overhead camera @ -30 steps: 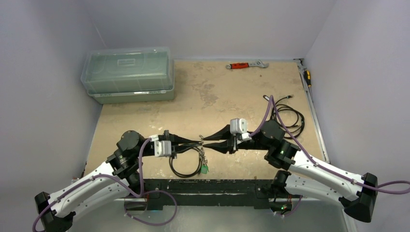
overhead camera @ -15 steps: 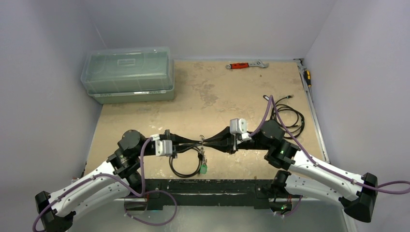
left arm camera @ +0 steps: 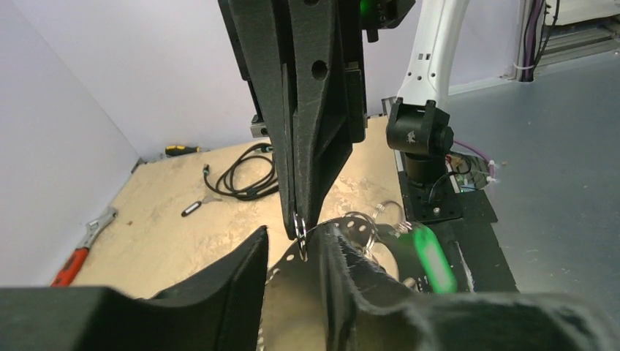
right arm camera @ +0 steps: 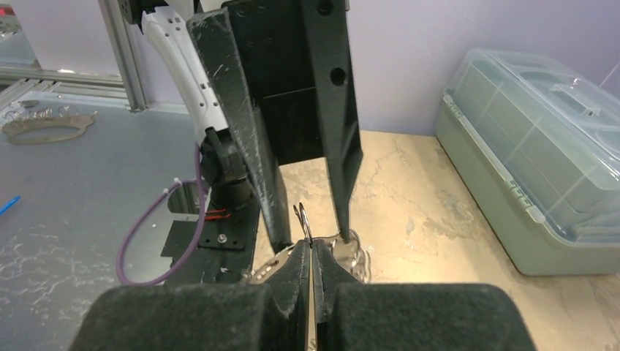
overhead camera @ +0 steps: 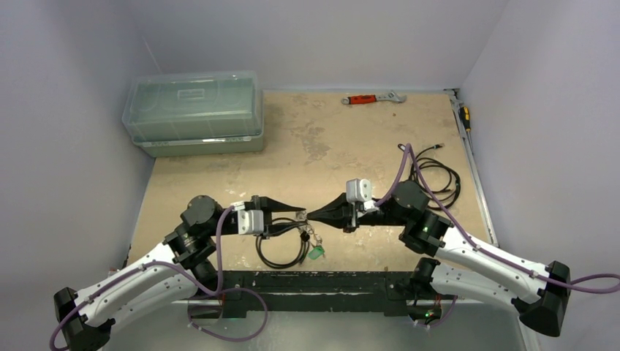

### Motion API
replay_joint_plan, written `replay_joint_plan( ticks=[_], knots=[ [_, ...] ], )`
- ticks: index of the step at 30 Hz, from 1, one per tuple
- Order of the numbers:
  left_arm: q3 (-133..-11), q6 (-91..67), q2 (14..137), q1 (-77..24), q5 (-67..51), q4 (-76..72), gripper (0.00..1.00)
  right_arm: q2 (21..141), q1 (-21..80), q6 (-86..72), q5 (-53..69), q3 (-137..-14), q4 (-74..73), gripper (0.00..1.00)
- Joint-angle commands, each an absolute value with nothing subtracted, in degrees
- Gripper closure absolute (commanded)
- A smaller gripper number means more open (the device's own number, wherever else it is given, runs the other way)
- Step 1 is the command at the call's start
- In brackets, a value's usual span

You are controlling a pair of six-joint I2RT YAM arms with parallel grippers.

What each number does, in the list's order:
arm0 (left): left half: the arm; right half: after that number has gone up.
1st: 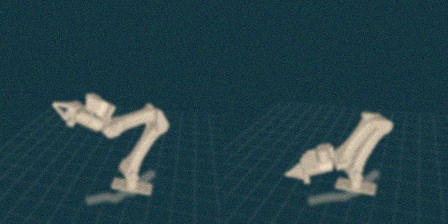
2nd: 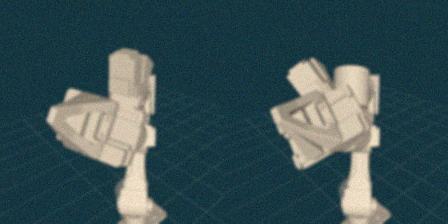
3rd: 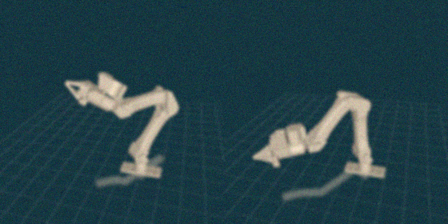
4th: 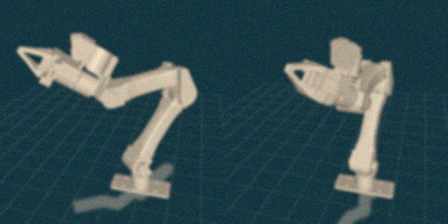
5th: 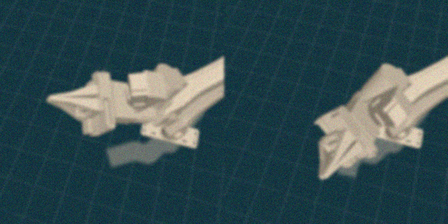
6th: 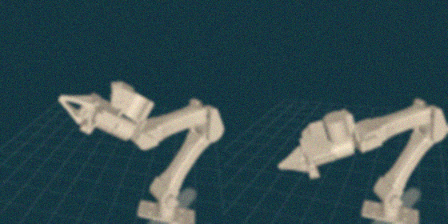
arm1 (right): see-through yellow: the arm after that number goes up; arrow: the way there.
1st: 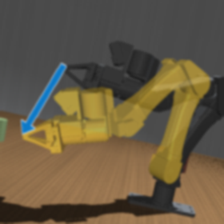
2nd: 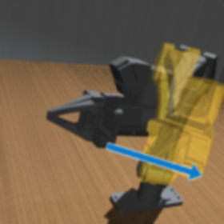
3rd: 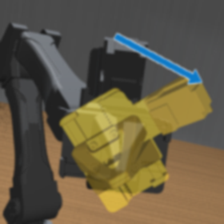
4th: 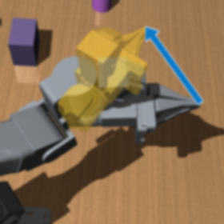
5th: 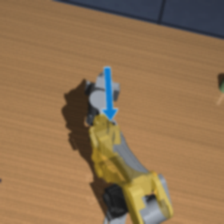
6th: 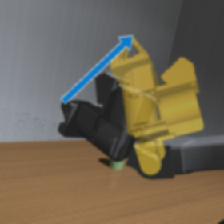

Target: Put the keys on the keyring

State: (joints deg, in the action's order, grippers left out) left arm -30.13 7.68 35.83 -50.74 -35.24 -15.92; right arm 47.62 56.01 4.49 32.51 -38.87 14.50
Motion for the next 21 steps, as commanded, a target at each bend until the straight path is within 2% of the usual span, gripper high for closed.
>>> replay_joint_plan(
  ticks=[1,8,14,15,17,18,21],
  knots=[
    [-31.8,8.7,34.8,-51.0,-32.2,-13.8,0.62,47.6,56.9,4.3,32.0,-41.0,18.3,1.0],
    [-34.2,12.0,31.0,-51.1,-27.2,-5.7,0.53,46.6,56.9,4.0,28.2,-39.9,17.7,1.0],
    [-36.6,13.7,28.5,-51.0,-22.7,0.8,0.51,46.4,56.9,2.5,22.0,-38.9,19.0,1.0],
    [-36.9,13.8,28.1,-51.0,-22.0,2.2,0.41,46.2,56.9,2.0,20.5,-38.5,19.6,1.0],
    [-36.9,13.1,27.8,-51.0,-19.8,2.4,0.14,45.9,56.9,0.5,17.8,-37.4,21.6,1.0],
    [-36.6,11.9,27.7,-51.0,-18.5,1.5,0.09,45.7,56.8,-1.5,16.5,-36.8,22.6,1.0],
    [-35.6,6.2,27.6,-51.1,-12.4,-2.9,0.03,45.1,56.5,-3.0,12.9,-35.4,24.9,1.0]
  ],
)
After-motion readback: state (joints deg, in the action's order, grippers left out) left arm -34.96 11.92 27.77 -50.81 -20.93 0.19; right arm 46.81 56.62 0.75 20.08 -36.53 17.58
